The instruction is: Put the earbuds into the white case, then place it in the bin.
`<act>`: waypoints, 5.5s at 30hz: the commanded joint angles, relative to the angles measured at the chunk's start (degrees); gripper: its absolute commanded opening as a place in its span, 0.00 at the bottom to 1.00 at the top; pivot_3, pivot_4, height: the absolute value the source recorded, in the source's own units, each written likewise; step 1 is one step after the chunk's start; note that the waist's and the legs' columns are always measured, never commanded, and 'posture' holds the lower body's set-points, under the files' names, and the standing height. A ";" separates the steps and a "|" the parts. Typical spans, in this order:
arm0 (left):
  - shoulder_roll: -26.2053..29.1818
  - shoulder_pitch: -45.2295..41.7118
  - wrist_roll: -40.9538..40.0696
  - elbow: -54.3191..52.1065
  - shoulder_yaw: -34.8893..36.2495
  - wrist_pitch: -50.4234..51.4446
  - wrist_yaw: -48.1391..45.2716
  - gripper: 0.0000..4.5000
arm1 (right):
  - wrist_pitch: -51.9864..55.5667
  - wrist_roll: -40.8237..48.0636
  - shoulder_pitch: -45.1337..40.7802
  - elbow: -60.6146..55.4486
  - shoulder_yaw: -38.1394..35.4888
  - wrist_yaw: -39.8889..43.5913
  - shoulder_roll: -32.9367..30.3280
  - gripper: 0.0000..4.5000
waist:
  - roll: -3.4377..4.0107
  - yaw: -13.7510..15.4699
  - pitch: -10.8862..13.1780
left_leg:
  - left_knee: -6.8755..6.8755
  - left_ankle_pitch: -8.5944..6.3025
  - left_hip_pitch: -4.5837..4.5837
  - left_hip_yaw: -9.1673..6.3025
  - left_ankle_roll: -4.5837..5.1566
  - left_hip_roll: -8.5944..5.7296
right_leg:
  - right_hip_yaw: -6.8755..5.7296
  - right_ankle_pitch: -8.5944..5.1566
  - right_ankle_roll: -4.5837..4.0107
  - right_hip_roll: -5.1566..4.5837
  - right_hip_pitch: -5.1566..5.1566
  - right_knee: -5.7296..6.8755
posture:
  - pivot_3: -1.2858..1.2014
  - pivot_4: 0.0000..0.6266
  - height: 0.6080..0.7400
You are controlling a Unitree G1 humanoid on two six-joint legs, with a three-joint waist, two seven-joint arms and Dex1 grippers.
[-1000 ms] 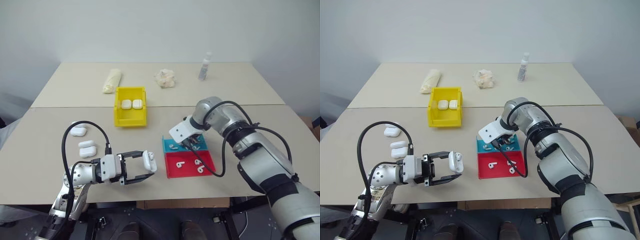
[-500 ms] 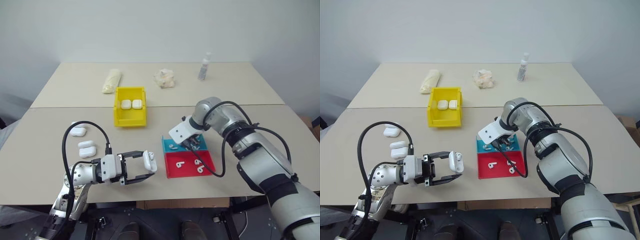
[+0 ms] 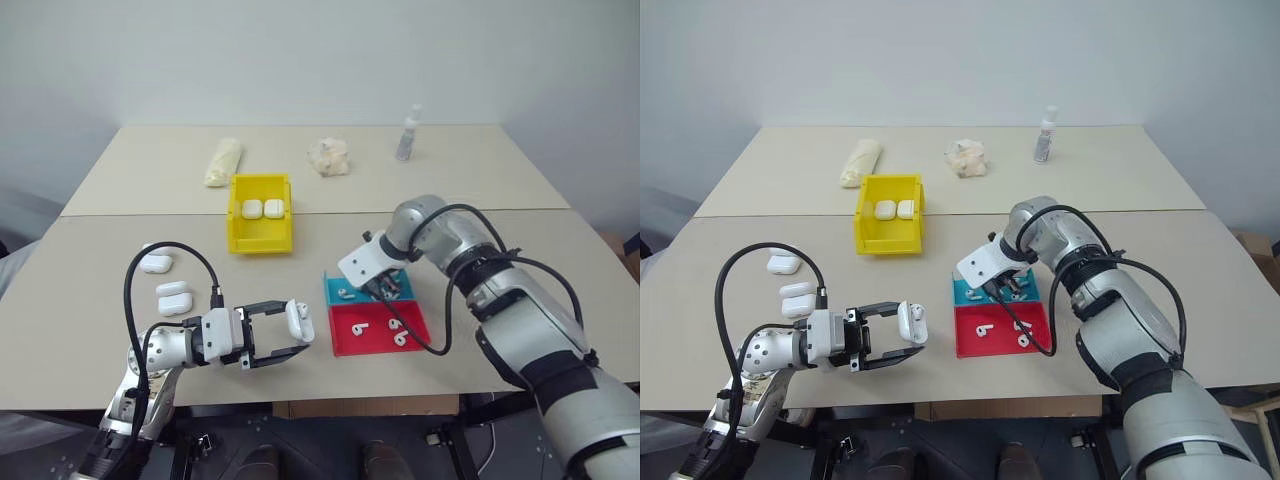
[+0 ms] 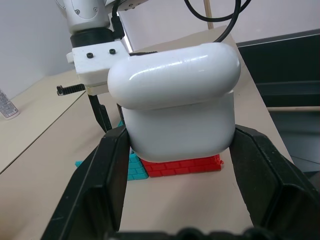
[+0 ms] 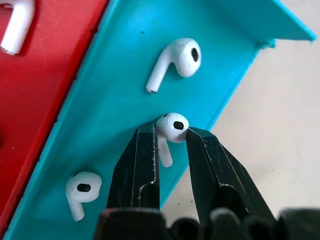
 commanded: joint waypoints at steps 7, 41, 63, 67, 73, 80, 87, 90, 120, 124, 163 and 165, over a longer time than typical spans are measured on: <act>-4.17 -9.42 -7.94 -5.92 -0.43 7.37 2.70 0.61 | 34.96 19.62 12.75 -47.92 -28.86 -3.59 -10.79 0.14 | 0.03 1.89 0.02 | 0.11 -0.02 -0.30 -0.21 0.03 0.00 | -0.21 0.01 0.01 -0.01 0.02 -0.06 | 0.52 0.24 1.00; -9.35 -20.06 -10.94 -7.32 -2.08 17.84 1.33 0.61 | 62.63 84.61 48.39 -94.67 -50.08 -40.25 -3.20 0.14 | 0.02 1.40 -0.01 | 0.13 -0.02 -0.08 -0.74 0.06 -0.09 | -0.22 0.02 0.02 -0.01 0.28 -0.36 | 0.52 0.24 1.00; -9.14 -20.51 -10.26 -5.39 -1.31 16.29 0.87 0.61 | 52.94 76.19 55.63 -93.23 -43.28 -37.55 -8.66 0.56 | 0.02 1.48 -0.01 | 0.14 -0.02 -0.06 -0.77 0.06 -0.09 | -0.22 0.02 0.02 -0.01 0.29 -0.38 | 0.52 0.24 1.00; -8.99 -20.58 -9.58 -4.02 -1.48 15.60 0.36 0.61 | 51.71 75.80 56.24 -92.27 -44.34 -36.64 -10.13 0.56 | 0.02 1.49 -0.01 | 0.15 -0.02 -0.06 -0.77 0.06 -0.09 | -0.22 0.02 0.02 -0.01 0.31 -0.40 | 0.52 0.24 1.00; -9.21 -21.10 -6.90 -1.67 -2.91 15.13 0.39 0.61 | 53.70 79.89 50.81 -90.46 -48.31 -35.49 -16.06 0.56 | 0.02 1.48 -0.01 | 0.15 -0.03 0.05 -0.77 0.07 -0.09 | -0.23 0.01 0.02 -0.01 0.46 -0.43 | 0.52 0.24 1.00; -12.43 -24.18 0.56 2.62 -5.75 12.99 5.39 0.61 | 60.00 81.11 39.28 -89.04 -43.25 -38.60 -22.21 0.20 | 0.02 1.62 -0.01 | 0.13 -0.04 0.28 -0.76 0.10 -0.07 | -0.62 0.03 0.01 -0.01 1.02 -0.85 | 0.52 0.24 1.00; -15.30 -26.03 3.15 5.38 -7.32 10.79 6.54 0.61 | 59.66 71.86 35.17 -91.41 -34.53 -38.76 -23.66 0.01 | 0.02 1.99 -0.01 | 0.16 -0.07 0.16 -0.83 0.13 -0.09 | -0.76 0.05 0.03 -0.02 1.06 -0.98 | 0.52 0.24 1.00; -15.50 -26.08 3.33 5.17 -7.39 10.82 6.86 0.61 | 58.72 68.01 34.99 -91.55 -32.26 -38.14 -23.44 0.01 | 0.02 2.04 -0.01 | 0.17 -0.06 0.18 -0.84 0.13 -0.08 | -0.76 0.05 0.03 -0.02 1.05 -0.94 | 0.52 0.24 1.00; -17.76 -35.77 20.20 17.48 2.52 14.69 43.81 0.61 | 57.53 72.13 49.47 -91.84 -53.17 -41.78 -21.76 0.01 | -0.01 3.14 -0.01 | 0.21 -0.06 0.16 -0.89 0.13 -0.14 | -0.87 0.10 0.09 -0.06 1.14 -0.98 | 0.52 0.24 1.00; -20.00 -40.76 26.57 26.81 3.82 18.39 59.33 0.61 | 57.29 70.82 53.18 -92.96 -51.82 -43.52 -21.05 0.01 | -0.02 2.84 -0.02 | 0.17 -0.07 0.15 -0.88 0.13 -0.16 | -0.86 0.11 0.11 -0.06 1.14 -1.03 | 0.52 0.24 1.00; 11.52 -14.75 -3.92 -2.51 4.96 24.98 -2.55 0.99 | 36.15 50.88 80.26 -80.64 -67.15 -11.77 -36.69 0.00 | 0.01 2.46 -0.03 | 0.13 -0.07 0.28 -0.82 0.11 -0.10 | -0.84 0.10 0.10 -0.08 1.20 -1.03 | 0.52 0.24 1.00; 14.40 -14.31 -5.96 -3.23 6.03 26.76 -5.08 0.99 | 32.80 48.71 81.18 -78.29 -67.43 -9.43 -36.99 0.00 | 0.01 2.60 -0.03 | 0.15 -0.07 0.27 -0.82 0.11 -0.10 | -0.84 0.10 0.10 -0.08 1.21 -1.01 | 0.52 0.24 1.00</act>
